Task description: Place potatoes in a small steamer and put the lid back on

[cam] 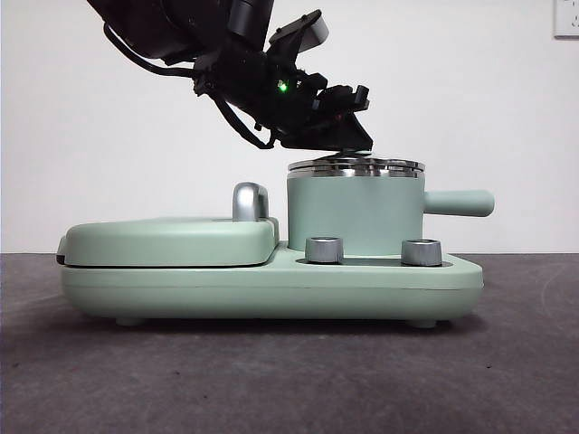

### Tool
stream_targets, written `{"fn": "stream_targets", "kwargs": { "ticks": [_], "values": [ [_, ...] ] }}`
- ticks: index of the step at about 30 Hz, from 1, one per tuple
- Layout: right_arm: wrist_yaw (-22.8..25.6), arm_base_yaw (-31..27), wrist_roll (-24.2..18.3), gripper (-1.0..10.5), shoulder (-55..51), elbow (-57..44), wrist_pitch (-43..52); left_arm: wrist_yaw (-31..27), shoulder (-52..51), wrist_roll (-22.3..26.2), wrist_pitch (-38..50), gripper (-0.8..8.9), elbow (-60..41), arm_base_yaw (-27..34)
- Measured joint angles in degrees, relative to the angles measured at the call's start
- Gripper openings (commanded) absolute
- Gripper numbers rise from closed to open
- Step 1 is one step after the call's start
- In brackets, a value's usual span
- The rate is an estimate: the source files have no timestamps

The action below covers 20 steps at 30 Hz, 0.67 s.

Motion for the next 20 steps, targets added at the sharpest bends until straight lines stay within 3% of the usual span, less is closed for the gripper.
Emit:
{"fn": "stream_targets", "kwargs": {
  "ticks": [5,12,20],
  "values": [
    [0.0,0.0,0.0,3.3,0.0,0.0,-0.2,0.0,0.0,0.0,-0.2,0.36,0.1,0.0],
    [0.0,0.0,0.0,3.3,0.0,0.0,-1.0,0.1,0.0,0.1,-0.6,2.82,0.1,0.0],
    [0.0,0.0,0.0,3.3,0.0,0.0,-1.0,0.4,-0.4,0.2,-2.1,2.85,0.1,0.0]
  ]
}}
